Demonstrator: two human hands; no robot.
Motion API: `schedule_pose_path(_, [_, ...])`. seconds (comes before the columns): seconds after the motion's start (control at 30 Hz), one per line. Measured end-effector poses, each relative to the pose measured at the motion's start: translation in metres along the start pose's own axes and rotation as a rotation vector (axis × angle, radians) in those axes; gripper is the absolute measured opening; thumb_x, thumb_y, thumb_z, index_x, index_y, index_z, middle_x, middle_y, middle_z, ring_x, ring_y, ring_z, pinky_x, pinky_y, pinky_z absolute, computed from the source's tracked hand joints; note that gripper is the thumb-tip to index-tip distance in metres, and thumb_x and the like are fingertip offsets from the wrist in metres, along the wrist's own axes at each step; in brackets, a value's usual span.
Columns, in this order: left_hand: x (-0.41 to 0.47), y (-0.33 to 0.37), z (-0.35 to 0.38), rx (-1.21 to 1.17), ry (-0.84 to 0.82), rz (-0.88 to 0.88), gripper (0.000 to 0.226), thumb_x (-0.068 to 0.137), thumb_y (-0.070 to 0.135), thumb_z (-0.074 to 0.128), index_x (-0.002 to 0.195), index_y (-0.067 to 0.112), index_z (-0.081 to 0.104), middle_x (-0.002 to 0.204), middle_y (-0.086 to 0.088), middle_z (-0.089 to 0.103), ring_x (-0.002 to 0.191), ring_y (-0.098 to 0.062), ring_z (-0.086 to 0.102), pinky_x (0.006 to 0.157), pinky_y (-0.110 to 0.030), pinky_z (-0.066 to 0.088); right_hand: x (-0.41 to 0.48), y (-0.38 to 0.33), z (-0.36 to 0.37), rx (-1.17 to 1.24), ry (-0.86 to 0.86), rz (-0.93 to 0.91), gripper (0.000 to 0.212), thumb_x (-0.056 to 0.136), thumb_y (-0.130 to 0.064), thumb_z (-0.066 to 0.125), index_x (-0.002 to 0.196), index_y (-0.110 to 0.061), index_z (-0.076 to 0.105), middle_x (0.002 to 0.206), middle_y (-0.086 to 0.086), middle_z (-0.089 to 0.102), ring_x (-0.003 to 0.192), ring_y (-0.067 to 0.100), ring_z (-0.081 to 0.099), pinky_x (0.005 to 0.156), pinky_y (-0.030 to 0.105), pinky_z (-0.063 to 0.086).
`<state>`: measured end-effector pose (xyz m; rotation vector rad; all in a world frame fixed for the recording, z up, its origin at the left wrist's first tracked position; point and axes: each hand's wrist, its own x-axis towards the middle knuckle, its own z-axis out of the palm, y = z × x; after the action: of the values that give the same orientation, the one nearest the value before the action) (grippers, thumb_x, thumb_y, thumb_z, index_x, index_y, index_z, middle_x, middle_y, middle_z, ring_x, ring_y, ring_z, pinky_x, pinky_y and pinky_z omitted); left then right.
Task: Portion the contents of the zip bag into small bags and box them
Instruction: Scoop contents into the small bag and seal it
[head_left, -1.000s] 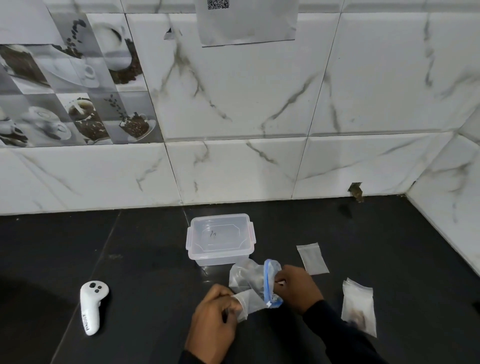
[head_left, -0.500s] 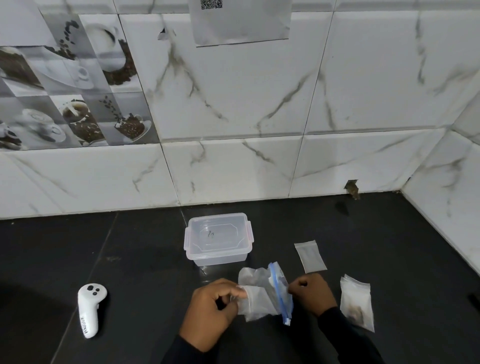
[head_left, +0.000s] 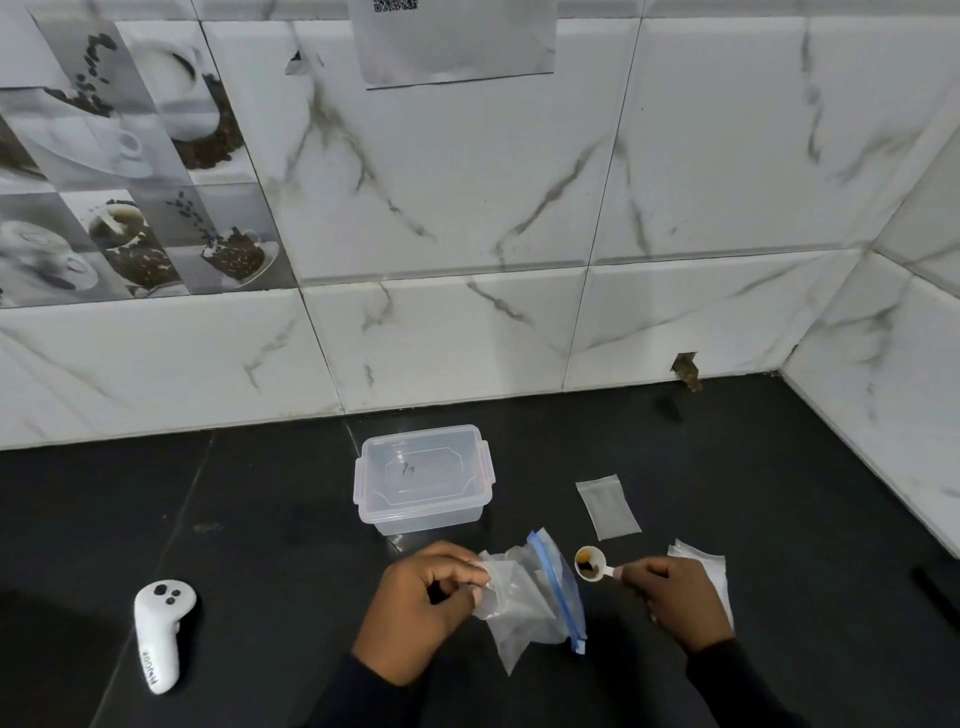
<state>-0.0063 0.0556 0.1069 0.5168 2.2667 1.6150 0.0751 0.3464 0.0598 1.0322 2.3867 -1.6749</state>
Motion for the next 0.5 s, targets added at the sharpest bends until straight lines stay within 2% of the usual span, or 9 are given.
schedule_pose_path(0.1, [0.006, 0.001, 0.000, 0.078, -0.009, -0.005, 0.024, 0.080, 0.002, 0.075, 0.084, 0.026, 0.081, 0.099, 0.013, 0.072, 0.080, -0.014, 0.067, 0.075, -0.020, 0.055, -0.015, -0.022, -0.010, 0.110, -0.025, -0.036, 0.016, 0.087, -0.014, 0.071, 0.074, -0.008, 0.078, 0.055, 0.002, 0.059, 0.048, 0.008, 0.048, 0.051, 0.025, 0.038])
schedule_pose_path(0.2, [0.016, 0.004, 0.000, 0.216, -0.031, -0.025, 0.019, 0.080, 0.006, 0.074, 0.090, 0.022, 0.080, 0.100, 0.015, 0.070, 0.088, -0.004, 0.067, 0.079, -0.016, 0.053, -0.034, -0.060, -0.013, 0.203, -0.064, -0.159, 0.013, 0.085, -0.011, 0.072, 0.075, -0.007, 0.078, 0.055, 0.004, 0.059, 0.047, 0.007, 0.047, 0.047, 0.022, 0.038])
schedule_pose_path(0.27, [0.025, 0.008, 0.000, 0.286, -0.057, -0.058, 0.018, 0.080, 0.007, 0.073, 0.091, 0.021, 0.079, 0.101, 0.015, 0.069, 0.089, -0.003, 0.066, 0.080, -0.014, 0.053, -0.048, -0.086, -0.012, 0.233, -0.089, -0.267, 0.012, 0.084, -0.010, 0.073, 0.075, -0.007, 0.078, 0.056, 0.005, 0.060, 0.047, 0.008, 0.047, 0.046, 0.021, 0.038])
schedule_pose_path(0.4, [0.039, 0.020, 0.004, 0.367, -0.067, -0.157, 0.015, 0.076, 0.010, 0.072, 0.086, 0.020, 0.076, 0.095, 0.009, 0.069, 0.082, -0.007, 0.063, 0.077, -0.024, 0.055, -0.074, -0.122, 0.003, 0.186, -0.123, -0.442, 0.011, 0.084, -0.010, 0.074, 0.074, -0.009, 0.077, 0.063, 0.003, 0.068, 0.049, 0.003, 0.054, 0.050, 0.016, 0.043])
schedule_pose_path(0.5, [0.045, 0.026, 0.007, 0.416, -0.047, -0.202, 0.011, 0.075, 0.010, 0.072, 0.084, 0.016, 0.072, 0.086, 0.004, 0.068, 0.078, -0.011, 0.063, 0.069, -0.024, 0.050, -0.081, -0.120, 0.029, 0.045, -0.047, -0.513, 0.009, 0.083, -0.019, 0.076, 0.074, -0.018, 0.075, 0.073, -0.002, 0.072, 0.064, 0.007, 0.065, 0.059, 0.019, 0.052])
